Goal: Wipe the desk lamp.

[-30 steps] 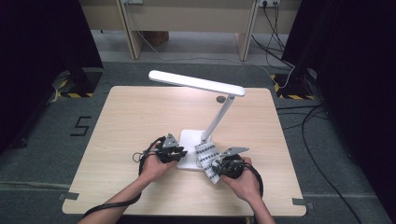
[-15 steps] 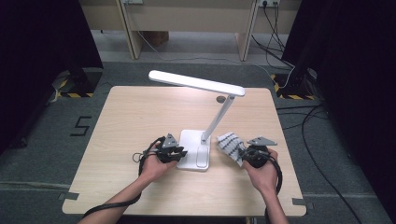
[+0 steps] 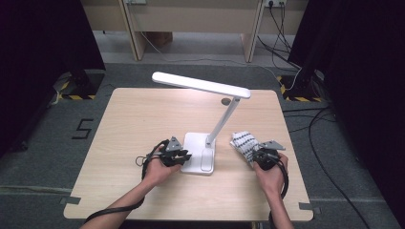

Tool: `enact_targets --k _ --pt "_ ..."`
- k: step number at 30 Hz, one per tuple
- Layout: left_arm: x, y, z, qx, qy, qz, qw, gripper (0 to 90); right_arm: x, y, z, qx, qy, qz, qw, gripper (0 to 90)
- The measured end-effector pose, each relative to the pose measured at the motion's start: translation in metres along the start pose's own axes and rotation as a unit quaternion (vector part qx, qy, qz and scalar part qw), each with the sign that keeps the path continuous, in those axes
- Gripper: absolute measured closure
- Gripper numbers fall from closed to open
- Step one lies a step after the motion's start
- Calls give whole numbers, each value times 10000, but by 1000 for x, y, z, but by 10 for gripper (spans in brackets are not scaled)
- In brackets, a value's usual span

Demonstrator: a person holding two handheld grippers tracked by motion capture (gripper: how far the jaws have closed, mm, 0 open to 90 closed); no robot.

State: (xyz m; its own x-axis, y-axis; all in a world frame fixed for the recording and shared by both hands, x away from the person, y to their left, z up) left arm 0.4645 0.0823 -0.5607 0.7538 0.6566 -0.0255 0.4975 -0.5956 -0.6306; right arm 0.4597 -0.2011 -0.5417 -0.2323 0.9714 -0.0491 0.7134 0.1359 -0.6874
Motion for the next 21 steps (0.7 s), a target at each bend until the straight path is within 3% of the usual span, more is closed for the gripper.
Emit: enact_targets --k 7,13,18,21 --pt "0 0 0 14 6 -1 10000 726 -3 -1 2 37 31 -30 10000 618" --pt "-1 0 0 5 -20 7 10000 729 -4 -12 -11 -251 149 18 9996 528" --pt "-1 0 0 4 -5 4 10000 741 5 -24 -31 -637 40 -4 9980 544" --pt "-1 0 -1 -2 -9 7 10000 744 26 -28 -42 -837 -151 -296 9959 632"
Point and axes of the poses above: each handheld gripper's, and its own axes: y roughly forward along the jaws, z roughly out of its underside, x roughly to its left, the point moved 9 cm from there along y, roughly forward along the jaws, and after that the axes turned 1 degree about x, right-handed, at the moved point
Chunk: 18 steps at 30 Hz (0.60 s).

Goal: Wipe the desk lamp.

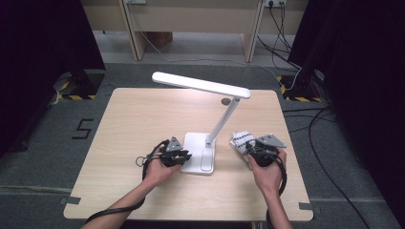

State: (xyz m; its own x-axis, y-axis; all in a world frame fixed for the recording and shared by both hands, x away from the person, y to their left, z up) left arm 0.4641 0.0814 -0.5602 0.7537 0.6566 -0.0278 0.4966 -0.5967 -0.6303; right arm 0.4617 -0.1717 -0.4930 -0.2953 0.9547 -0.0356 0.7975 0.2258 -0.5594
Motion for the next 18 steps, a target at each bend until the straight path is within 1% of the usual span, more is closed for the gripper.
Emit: enact_targets --k 1,3,4,5,6,9,10,11,12,15,17,18 --pt "1 0 0 15 23 -28 10000 752 10 1 -2 -1 -149 -137 9998 674" --pt "3 -2 0 -15 -10 -55 10000 765 26 5 -2 65 -254 -405 9988 747" --pt "5 -4 -1 -58 -33 -90 9999 772 35 8 -1 134 -297 -538 9980 782" --pt "8 -6 -1 -118 -50 -136 9998 785 44 12 1 237 -402 -638 9969 817" --pt "10 -8 -1 -126 -65 -161 9998 795 52 17 5 348 -422 -761 9956 849" --pt "19 -14 1 -160 -235 -328 9991 833 63 27 12 525 -497 -859 9937 890" --pt "21 -15 2 -154 -305 -372 9987 847 68 31 16 606 -471 -896 9930 897" --pt "25 -17 4 -113 -352 -424 9984 862 70 34 18 641 -472 -915 9926 900" --pt "28 -18 7 -89 -442 -464 9979 873 73 36 21 708 -482 -931 9920 900" --pt "31 -18 13 15 -625 -516 9967 896 80 43 28 829 -448 -988 9906 900" --pt "31 -16 17 81 -703 -501 9962 897 84 46 31 888 -453 -1004 9899 900" --pt "32 -16 19 128 -691 -541 9961 897 86 47 33 923 -432 -1012 9896 900"
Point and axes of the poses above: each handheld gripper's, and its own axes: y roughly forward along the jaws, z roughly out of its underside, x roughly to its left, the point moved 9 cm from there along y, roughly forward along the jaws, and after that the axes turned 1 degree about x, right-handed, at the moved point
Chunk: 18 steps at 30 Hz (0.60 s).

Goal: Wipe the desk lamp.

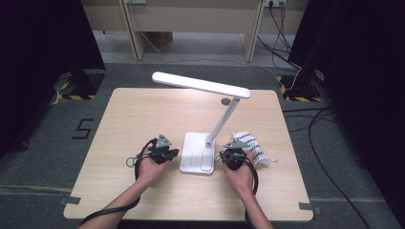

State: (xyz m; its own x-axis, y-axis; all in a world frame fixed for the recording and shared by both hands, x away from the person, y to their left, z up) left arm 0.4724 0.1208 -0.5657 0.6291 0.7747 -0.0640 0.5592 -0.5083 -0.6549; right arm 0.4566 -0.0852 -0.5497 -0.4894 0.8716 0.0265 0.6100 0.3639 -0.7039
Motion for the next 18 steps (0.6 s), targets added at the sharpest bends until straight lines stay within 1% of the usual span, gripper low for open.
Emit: enact_targets --k 3,4,5,6,12,16,18 --pt "-2 2 3 61 -70 25 10000 897 2 4 3 75 15 -3 10000 900" --pt "-2 3 4 98 -61 37 9999 897 3 5 4 99 45 -4 9999 900" --pt "-3 4 5 103 -59 61 9999 898 3 6 4 104 71 -5 9999 900" --pt "-5 5 5 119 -94 110 9998 898 2 7 4 104 36 7 9999 900" --pt "-10 6 6 159 -68 190 9997 898 3 11 8 193 77 5 9998 900" --pt "-14 6 6 188 -5 233 9996 898 3 12 9 215 111 1 9997 900" --pt "-15 6 6 198 14 215 9996 897 4 12 9 221 101 -11 9997 900"
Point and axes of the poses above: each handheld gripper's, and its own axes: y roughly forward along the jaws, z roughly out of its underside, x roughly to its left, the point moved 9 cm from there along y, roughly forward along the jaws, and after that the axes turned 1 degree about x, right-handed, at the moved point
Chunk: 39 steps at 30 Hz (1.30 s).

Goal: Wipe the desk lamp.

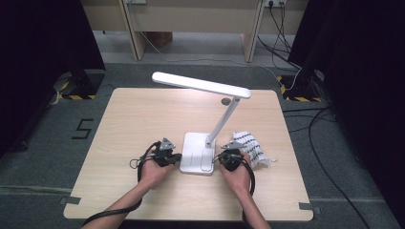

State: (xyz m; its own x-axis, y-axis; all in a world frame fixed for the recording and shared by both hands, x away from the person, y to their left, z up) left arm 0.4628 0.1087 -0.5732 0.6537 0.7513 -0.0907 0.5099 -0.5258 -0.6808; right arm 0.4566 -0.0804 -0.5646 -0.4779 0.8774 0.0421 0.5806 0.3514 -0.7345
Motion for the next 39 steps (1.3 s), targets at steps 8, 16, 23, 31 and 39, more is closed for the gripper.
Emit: enact_targets --k 8,16,23,31,39 --pt "-4 -1 1 12 42 45 10000 897 3 3 0 34 -27 -64 10000 900" --pt "-7 -2 3 5 73 78 9999 895 6 9 1 72 -40 -100 9999 900" --pt "-4 -2 3 -43 47 46 10000 860 5 8 0 22 -11 -107 9999 880" --pt "8 -13 2 -220 64 -133 9996 694 0 0 -3 -136 10 -92 9999 785" --pt "17 -28 6 -305 78 -258 9992 508 -6 -11 1 -218 65 -107 9997 678"
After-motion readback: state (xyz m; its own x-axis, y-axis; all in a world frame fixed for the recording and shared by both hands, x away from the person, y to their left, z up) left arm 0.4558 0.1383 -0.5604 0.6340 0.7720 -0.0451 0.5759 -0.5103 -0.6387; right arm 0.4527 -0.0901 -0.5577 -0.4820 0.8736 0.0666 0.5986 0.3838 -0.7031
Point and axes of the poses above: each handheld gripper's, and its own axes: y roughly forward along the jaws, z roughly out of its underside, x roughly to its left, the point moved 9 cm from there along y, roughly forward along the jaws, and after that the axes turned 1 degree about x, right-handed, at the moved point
